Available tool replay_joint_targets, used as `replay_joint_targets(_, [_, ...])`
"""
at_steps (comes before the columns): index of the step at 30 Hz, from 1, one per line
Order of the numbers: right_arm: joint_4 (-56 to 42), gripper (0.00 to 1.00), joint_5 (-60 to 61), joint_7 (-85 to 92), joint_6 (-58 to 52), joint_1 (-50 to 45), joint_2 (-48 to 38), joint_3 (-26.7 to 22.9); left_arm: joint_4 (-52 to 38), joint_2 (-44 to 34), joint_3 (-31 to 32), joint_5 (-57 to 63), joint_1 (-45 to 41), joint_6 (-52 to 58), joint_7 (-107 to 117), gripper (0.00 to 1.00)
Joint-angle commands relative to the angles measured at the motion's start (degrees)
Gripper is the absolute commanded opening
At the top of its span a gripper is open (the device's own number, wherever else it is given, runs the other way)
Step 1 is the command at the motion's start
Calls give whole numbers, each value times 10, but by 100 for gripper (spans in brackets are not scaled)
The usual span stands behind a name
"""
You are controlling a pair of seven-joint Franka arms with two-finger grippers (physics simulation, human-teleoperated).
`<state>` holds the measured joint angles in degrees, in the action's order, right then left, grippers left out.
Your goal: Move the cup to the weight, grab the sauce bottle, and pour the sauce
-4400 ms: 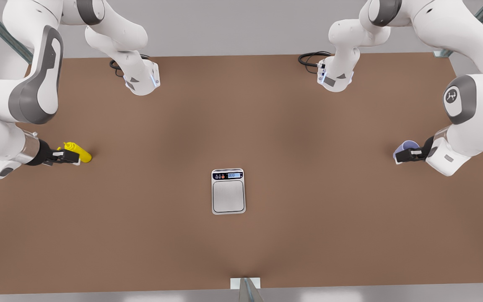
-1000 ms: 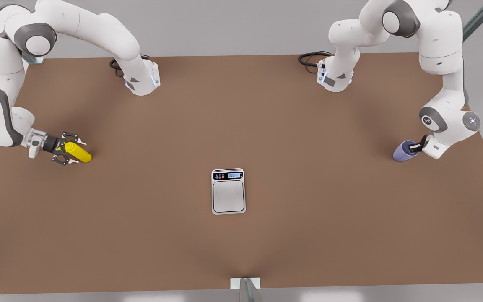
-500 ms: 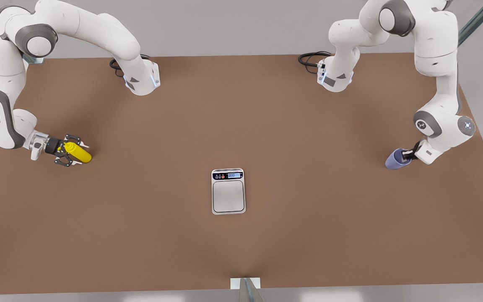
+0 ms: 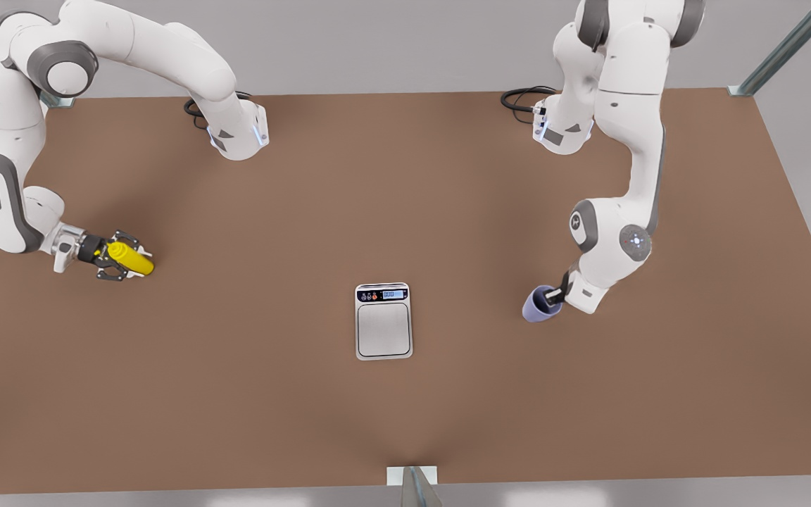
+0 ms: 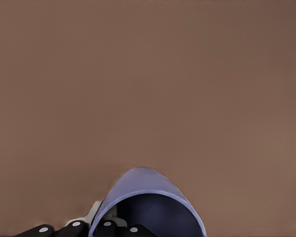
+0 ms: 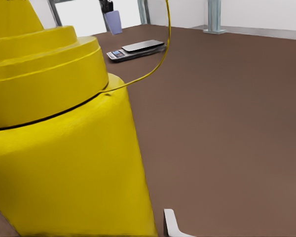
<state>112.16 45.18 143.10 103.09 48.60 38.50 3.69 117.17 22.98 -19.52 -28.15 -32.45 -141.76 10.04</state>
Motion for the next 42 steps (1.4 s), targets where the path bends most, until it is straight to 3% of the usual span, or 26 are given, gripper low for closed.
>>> replay_joint_targets(1, [0,54,0,0,0,0,0,0,-7,4,0,-33,-8,0,16,23])
replay_joint_targets(9, [-19,51,0,-38,-12,-2,-3,0,-171,101,18,-28,-121,8,277,23])
replay_joint_targets(16, [-143,51,-9,-219,-44,-112,-27,-1,-313,177,17,33,-188,60,507,23])
replay_joint_targets(21, [-221,51,-63,-285,-38,-180,-26,-2,-483,289,17,73,-209,103,662,23])
replay_joint_targets(23, [-231,51,-73,-286,-34,-201,-26,-3,-497,303,17,83,-214,103,676,24])
replay_joint_targets(25, [-260,51,-97,-288,-31,-214,-21,-3,-497,304,17,84,-214,103,677,48])
replay_joint_targets(26, [-261,50,-102,-297,-28,-222,-21,-4,-498,304,16,84,-213,103,677,52])
replay_joint_targets(29, [-258,49,-118,-338,16,-248,-26,-3,-512,305,15,85,-213,111,677,83])
replay_joint_targets(35, [-260,49,-119,-420,54,-314,-37,-4,-529,285,9,89,-211,174,672,84])
replay_joint_targets(37, [-261,49,-127,-459,80,-346,-40,-4,-528,213,6,87,-192,270,654,83])
replay_joint_targets(40, [-260,49,-153,-525,106,-383,-47,-2,-520,111,-2,70,-63,377,545,84])
replay_joint_targets(41, [-258,49,-172,-549,120,-397,-54,-2,-506,96,-39,70,-38,420,492,100])
replay_joint_targets(42, [-256,49,-212,-582,135,-417,-59,-2,-455,65,-109,64,-36,422,401,100])
